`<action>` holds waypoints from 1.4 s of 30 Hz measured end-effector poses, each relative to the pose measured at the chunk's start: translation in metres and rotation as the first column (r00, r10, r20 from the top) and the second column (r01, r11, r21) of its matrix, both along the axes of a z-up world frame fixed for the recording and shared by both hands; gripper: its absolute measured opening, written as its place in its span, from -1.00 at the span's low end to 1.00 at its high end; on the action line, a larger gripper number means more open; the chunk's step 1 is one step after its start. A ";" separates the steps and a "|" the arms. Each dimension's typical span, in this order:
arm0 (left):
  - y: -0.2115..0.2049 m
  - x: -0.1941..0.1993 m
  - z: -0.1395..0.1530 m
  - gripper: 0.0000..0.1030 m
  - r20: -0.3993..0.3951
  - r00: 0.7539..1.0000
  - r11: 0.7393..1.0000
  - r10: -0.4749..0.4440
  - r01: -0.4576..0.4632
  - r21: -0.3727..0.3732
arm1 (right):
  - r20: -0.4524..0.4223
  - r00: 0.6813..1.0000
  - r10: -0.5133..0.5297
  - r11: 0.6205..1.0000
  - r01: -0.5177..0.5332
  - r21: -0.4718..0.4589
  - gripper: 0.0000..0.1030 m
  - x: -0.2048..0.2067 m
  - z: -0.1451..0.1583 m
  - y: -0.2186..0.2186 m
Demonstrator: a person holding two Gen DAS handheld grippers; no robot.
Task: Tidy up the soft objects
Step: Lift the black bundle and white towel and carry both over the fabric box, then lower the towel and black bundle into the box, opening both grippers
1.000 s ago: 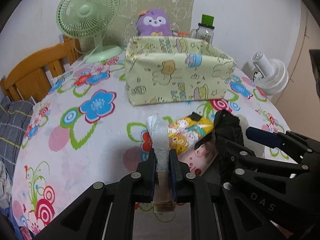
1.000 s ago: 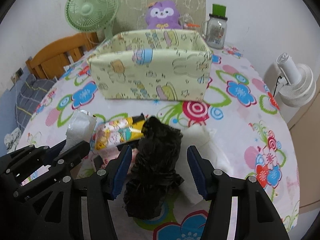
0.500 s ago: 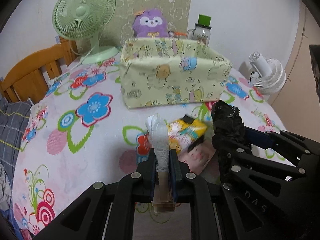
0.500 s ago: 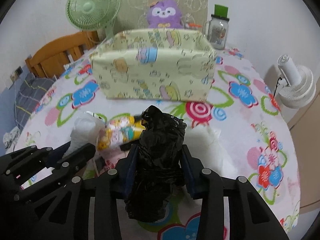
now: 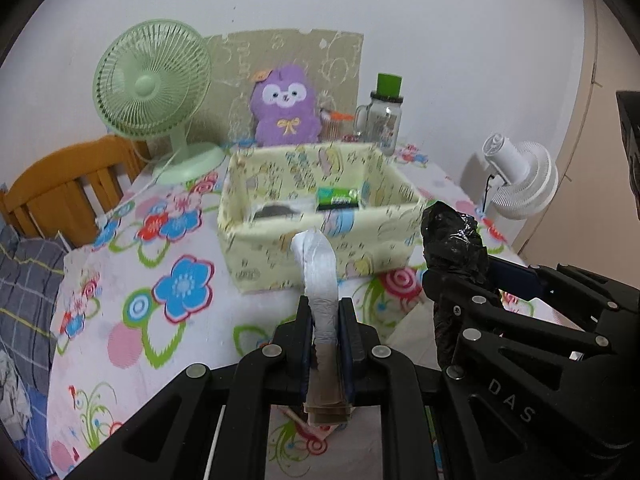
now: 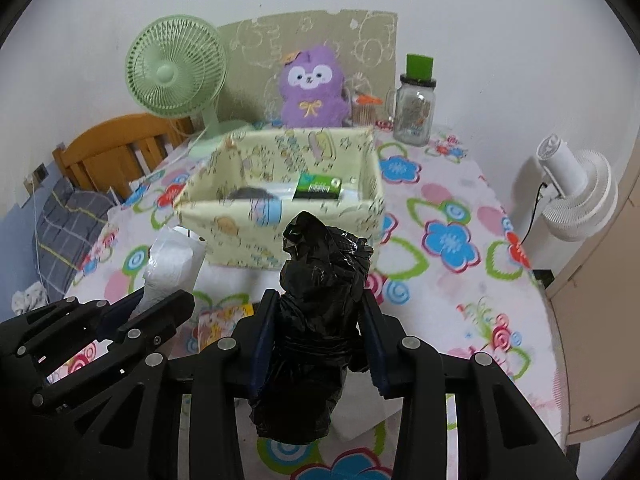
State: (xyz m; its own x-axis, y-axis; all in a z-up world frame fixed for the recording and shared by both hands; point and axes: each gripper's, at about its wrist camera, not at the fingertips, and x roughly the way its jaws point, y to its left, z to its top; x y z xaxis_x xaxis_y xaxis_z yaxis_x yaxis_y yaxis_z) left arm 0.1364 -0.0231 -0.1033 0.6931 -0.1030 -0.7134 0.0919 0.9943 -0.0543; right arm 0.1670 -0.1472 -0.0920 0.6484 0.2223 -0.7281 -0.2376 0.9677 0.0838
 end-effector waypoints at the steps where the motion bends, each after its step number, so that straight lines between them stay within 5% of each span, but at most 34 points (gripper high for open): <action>1: -0.002 0.002 0.005 -0.81 0.008 1.000 1.000 -0.003 0.003 0.000 | 0.009 1.000 -0.003 1.000 0.004 -0.005 -0.18 0.000 0.004 -0.001; 22: 0.000 0.064 0.051 -0.81 0.093 0.996 1.000 -0.012 0.011 0.004 | 0.086 0.996 -0.013 1.000 0.014 -0.008 -0.19 0.062 0.053 0.001; 42: 0.018 0.150 0.017 -0.77 0.024 1.000 0.999 0.016 -0.015 -0.037 | 0.084 0.996 -0.028 0.999 0.030 -0.018 -0.19 0.135 0.045 0.020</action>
